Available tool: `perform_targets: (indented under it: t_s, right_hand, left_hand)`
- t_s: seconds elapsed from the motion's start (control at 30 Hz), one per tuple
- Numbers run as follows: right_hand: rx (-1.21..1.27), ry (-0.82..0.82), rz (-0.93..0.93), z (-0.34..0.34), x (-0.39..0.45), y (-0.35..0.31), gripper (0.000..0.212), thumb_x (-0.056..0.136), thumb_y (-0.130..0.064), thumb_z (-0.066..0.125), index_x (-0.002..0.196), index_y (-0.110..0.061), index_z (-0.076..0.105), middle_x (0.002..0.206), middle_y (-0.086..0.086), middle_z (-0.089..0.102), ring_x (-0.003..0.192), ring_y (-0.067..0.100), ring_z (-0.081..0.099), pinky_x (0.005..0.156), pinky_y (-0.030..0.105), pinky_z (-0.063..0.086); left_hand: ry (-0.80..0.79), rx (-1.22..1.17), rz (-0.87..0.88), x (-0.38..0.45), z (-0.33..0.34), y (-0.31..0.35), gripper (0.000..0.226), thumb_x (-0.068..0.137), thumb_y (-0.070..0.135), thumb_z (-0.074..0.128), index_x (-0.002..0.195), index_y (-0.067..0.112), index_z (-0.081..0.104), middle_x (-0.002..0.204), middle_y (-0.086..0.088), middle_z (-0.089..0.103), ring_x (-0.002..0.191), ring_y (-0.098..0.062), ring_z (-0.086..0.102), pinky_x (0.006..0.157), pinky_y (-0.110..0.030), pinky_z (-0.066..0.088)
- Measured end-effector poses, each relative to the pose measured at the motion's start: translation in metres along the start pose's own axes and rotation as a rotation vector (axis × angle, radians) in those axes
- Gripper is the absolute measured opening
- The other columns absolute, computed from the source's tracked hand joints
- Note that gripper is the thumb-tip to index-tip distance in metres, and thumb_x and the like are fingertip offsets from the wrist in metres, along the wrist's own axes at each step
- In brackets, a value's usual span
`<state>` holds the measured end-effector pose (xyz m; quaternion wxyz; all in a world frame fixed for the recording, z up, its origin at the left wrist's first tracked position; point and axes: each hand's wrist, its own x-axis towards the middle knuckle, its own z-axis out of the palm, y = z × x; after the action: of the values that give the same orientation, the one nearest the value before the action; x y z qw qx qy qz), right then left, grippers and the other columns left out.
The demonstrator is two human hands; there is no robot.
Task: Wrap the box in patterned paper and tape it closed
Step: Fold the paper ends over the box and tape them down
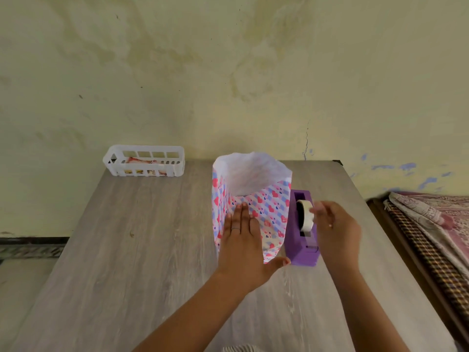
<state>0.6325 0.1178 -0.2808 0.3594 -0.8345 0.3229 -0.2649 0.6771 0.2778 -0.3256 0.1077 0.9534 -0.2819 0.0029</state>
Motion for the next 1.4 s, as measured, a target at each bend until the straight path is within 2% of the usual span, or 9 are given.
perform_targets:
  t_s: [0.1,0.2,0.37,0.6,0.8,0.97,1.13,1.27,1.4]
  right_hand:
    - [-0.203,-0.135,0.209,-0.001,0.002,0.053,0.019,0.093,-0.02,0.053,0.104,-0.009,0.064,0.098,0.008,0.066,0.082,0.019,0.055,0.071,0.028,0.037]
    - [-0.281,-0.28,0.376,0.006,0.005,0.089,0.031,0.092,-0.032,0.055,0.111,-0.009,0.062,0.099,0.008,0.065,0.082,0.024,0.061,0.07,0.034,0.048]
    - [0.073,-0.36,0.568,0.014,0.013,0.098,0.02,0.092,-0.032,0.058,0.093,-0.012,0.063,0.084,0.006,0.062,0.069,0.02,0.056,0.057,0.033,0.053]
    - [0.584,-0.392,0.937,0.018,0.034,0.091,0.007,0.087,0.0,0.061,0.08,0.002,0.062,0.073,0.014,0.06,0.054,0.021,0.058,0.051,0.027,0.04]
    - [0.819,-0.254,0.924,0.016,0.027,0.092,0.007,0.083,0.002,0.063,0.086,-0.001,0.058,0.089,0.017,0.059,0.082,0.029,0.063,0.079,0.045,0.056]
    - [0.858,-0.179,0.649,0.019,0.0,0.113,0.01,0.085,0.009,0.056,0.094,0.01,0.059,0.086,0.013,0.06,0.076,0.023,0.066,0.062,0.027,0.059]
    - [0.91,-0.098,0.624,0.029,-0.017,0.135,0.021,0.081,0.011,0.059,0.102,0.013,0.06,0.106,0.009,0.056,0.088,0.025,0.065,0.067,0.032,0.06]
    - [0.878,-0.137,0.631,0.033,-0.026,0.142,0.028,0.083,0.008,0.058,0.111,0.013,0.057,0.104,0.007,0.062,0.092,0.027,0.066,0.078,0.042,0.058]
    - [0.865,-0.176,0.647,0.033,-0.027,0.148,0.031,0.082,0.005,0.061,0.113,0.006,0.058,0.109,0.011,0.063,0.097,0.03,0.065,0.083,0.044,0.055]
  left_hand:
    - [-0.033,-0.012,0.003,0.007,-0.001,0.0,0.119,0.066,0.089,0.009,0.136,-0.002,0.042,0.144,-0.022,0.04,0.131,-0.035,0.041,0.107,-0.047,0.017]
    - [-0.057,0.014,-0.001,0.01,0.0,0.0,0.113,0.073,0.086,0.003,0.136,0.003,0.045,0.14,-0.02,0.045,0.128,-0.035,0.045,0.105,-0.049,0.025]
    - [-0.028,0.071,0.015,0.011,0.001,0.005,0.115,0.067,0.089,-0.004,0.149,0.012,0.015,0.155,-0.016,0.016,0.142,-0.034,0.019,0.112,-0.047,0.008]
    - [-0.028,0.073,-0.014,0.011,0.003,0.008,0.102,0.074,0.086,0.003,0.141,0.021,0.044,0.144,-0.017,0.042,0.13,-0.036,0.043,0.103,-0.054,0.025]
    - [-0.017,0.095,-0.037,0.012,0.005,0.009,0.101,0.073,0.087,0.003,0.14,0.024,0.045,0.144,-0.017,0.041,0.13,-0.036,0.042,0.105,-0.052,0.025]
    - [-0.023,0.073,-0.04,0.014,0.005,0.01,0.101,0.071,0.089,0.009,0.141,0.025,0.041,0.147,-0.017,0.037,0.133,-0.036,0.038,0.109,-0.045,0.014]
    - [-0.016,0.084,-0.063,0.014,0.003,0.014,0.102,0.068,0.09,0.006,0.146,0.028,0.031,0.152,-0.016,0.028,0.138,-0.034,0.031,0.113,-0.046,0.013]
    - [0.018,0.133,-0.018,0.013,0.005,0.012,0.098,0.066,0.086,0.019,0.142,0.037,-0.017,0.157,-0.01,-0.01,0.145,-0.029,-0.005,0.11,-0.038,-0.014]
    - [0.047,0.127,-0.026,0.011,0.008,0.008,0.101,0.066,0.085,0.027,0.148,0.033,0.0,0.158,-0.009,-0.001,0.145,-0.03,0.001,0.11,-0.039,-0.011]
